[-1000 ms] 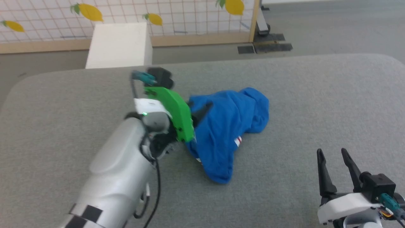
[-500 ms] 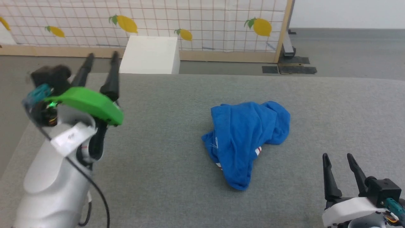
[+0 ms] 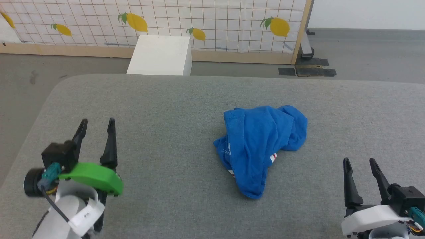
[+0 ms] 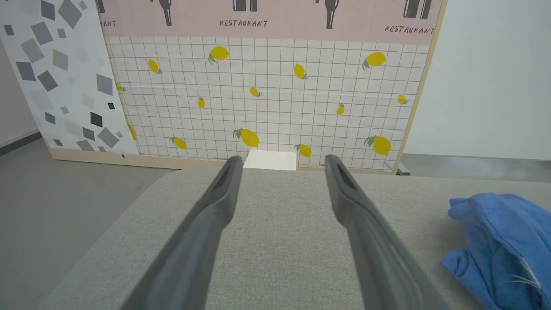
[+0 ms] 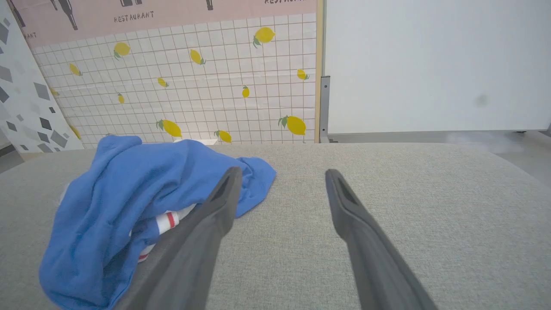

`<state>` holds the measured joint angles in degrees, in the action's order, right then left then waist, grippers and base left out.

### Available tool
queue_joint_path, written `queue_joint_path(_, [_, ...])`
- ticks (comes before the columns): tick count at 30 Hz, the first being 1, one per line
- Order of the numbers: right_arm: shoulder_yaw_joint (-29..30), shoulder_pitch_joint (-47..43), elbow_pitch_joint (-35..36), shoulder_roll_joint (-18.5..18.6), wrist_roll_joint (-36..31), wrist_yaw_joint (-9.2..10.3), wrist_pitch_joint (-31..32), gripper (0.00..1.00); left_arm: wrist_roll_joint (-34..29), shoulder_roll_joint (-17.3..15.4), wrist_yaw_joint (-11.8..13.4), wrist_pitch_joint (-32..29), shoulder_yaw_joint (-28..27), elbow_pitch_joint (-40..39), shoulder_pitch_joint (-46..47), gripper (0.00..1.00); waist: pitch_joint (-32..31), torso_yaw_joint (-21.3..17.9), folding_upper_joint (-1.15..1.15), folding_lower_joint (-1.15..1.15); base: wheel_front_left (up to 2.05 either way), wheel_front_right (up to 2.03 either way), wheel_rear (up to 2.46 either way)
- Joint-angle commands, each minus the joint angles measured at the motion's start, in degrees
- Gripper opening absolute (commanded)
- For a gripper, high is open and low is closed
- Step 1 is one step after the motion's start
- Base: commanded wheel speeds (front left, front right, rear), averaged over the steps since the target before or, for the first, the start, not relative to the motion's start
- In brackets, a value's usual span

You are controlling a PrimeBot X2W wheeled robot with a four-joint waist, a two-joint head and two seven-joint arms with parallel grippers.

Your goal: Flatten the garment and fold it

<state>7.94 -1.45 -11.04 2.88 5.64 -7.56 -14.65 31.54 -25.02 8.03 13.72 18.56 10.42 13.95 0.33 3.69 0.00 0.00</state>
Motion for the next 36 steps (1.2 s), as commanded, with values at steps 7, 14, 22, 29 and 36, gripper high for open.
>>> queue_joint_path(7, [0.1, -0.8, 0.0, 0.0, 0.4, 0.08, -0.3, 1.00, 1.2, -0.6, 0.7, -0.1, 0.1, -2.8, -6.6, 1.00, -0.1, -0.3, 0.00, 0.00, 0.00, 0.00, 0.00])
queue_joint_path(14, [-0.3, -1.3, -0.5, 0.0, 1.0, 0.08, -0.3, 1.00, 3.2, 0.2, -1.4, 0.2, 0.8, -3.7, -9.5, 1.00, -0.3, -0.4, 0.00, 0.00, 0.00, 0.00, 0.00])
queue_joint_path(22, [-0.9, -1.6, -1.0, 0.0, 1.2, 0.08, -0.3, 1.00, 4.3, 0.9, -3.9, 0.6, 1.8, -3.3, -10.8, 1.00, -0.6, -0.8, 0.00, 0.00, 0.00, 0.00, 0.00])
queue_joint_path(29, [-1.0, -1.6, -1.5, 0.0, 1.1, 0.08, -0.3, 1.00, 4.1, 1.5, -3.9, 0.9, 1.5, -3.1, -11.2, 1.00, -0.7, -0.8, 0.00, 0.00, 0.00, 0.00, 0.00])
queue_joint_path(36, [-1.9, -0.1, -3.1, 0.0, 0.8, 0.08, 1.9, 1.00, 4.0, 2.0, -3.8, 1.0, 1.3, -2.9, -11.4, 1.00, -0.1, -0.8, 0.00, 0.00, 0.00, 0.00, 0.00])
